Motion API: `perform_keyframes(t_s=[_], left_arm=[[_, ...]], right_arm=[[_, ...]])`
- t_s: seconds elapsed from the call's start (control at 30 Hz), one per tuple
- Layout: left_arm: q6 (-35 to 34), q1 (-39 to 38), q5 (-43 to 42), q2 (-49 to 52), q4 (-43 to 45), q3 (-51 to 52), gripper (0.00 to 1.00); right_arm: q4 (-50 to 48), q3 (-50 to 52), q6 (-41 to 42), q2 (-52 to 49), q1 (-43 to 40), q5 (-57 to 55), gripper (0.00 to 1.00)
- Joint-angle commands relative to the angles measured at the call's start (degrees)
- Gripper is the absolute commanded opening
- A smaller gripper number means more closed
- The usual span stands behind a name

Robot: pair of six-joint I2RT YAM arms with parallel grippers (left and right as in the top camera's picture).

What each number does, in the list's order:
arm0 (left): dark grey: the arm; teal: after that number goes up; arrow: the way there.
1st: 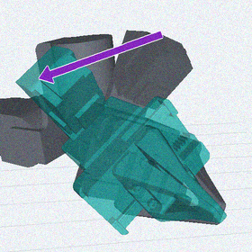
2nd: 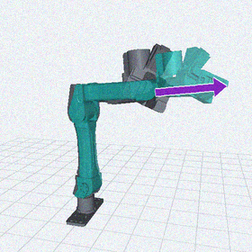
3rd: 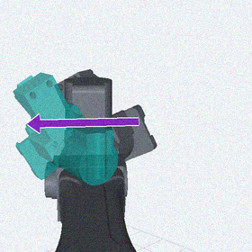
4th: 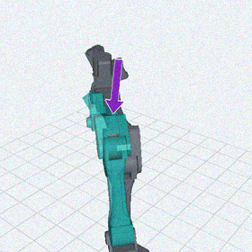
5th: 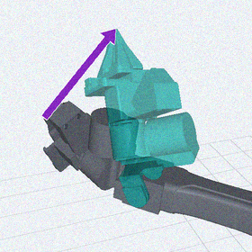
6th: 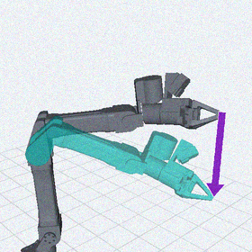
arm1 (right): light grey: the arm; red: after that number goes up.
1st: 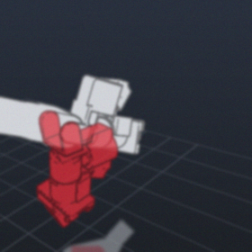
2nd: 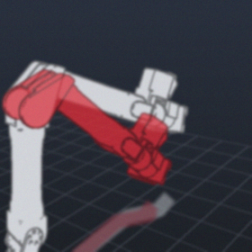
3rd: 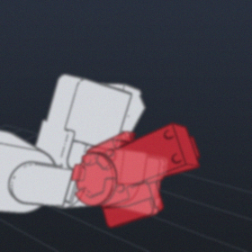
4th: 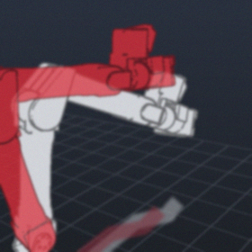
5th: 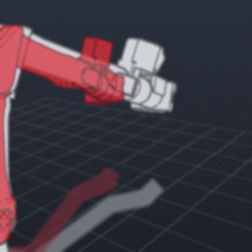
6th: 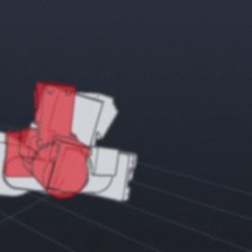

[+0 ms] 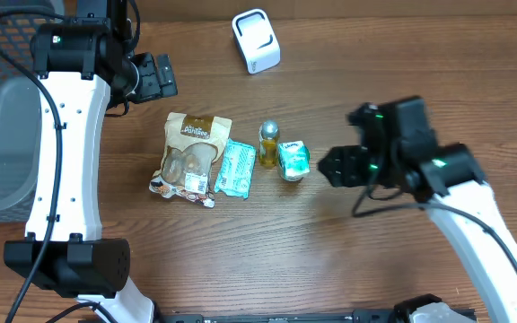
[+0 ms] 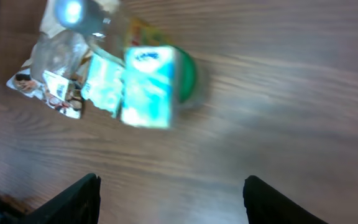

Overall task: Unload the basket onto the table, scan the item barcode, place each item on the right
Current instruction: 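Move the right gripper left toward the small Kleenex tissue pack, then close the right gripper on the Kleenex pack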

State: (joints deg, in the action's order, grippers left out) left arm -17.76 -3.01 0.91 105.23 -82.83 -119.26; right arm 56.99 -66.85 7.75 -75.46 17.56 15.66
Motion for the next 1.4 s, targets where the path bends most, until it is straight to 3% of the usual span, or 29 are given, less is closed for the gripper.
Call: perform_keyframes(t_s=[0.0,0.2,0.53,1.2,1.37], left_arm=[[0.63,-0.13,-0.31,0.09,-0.04,-0.85,0.99],[0.63,-0.13,-0.31,0.09,-0.04,-0.85,0.99],[0.63,-0.13,-0.31,0.09,-0.04,-0.85,0.99],[0.63,-0.13,-0.31,0.09,-0.04,-0.85,0.99],[0.63,-0.13,-0.31,0.09,-0.04,-0.85,1.0]], right_arm=[[-3.17,-1.31,1.38,-3.85,2.78,0.48,0.69],[-8.39,-1.31,1.51,-10.91,4.59,-0.15,0.54],[-11.74,-1.25,1.46,-16.09,4.68,-0.57,0.53],[-16.52,3.26,1.49,-16.83,5.64,-0.57,0.37],[-16.44,3.26,1.46,-17.33,5.64,-0.57,0.18]])
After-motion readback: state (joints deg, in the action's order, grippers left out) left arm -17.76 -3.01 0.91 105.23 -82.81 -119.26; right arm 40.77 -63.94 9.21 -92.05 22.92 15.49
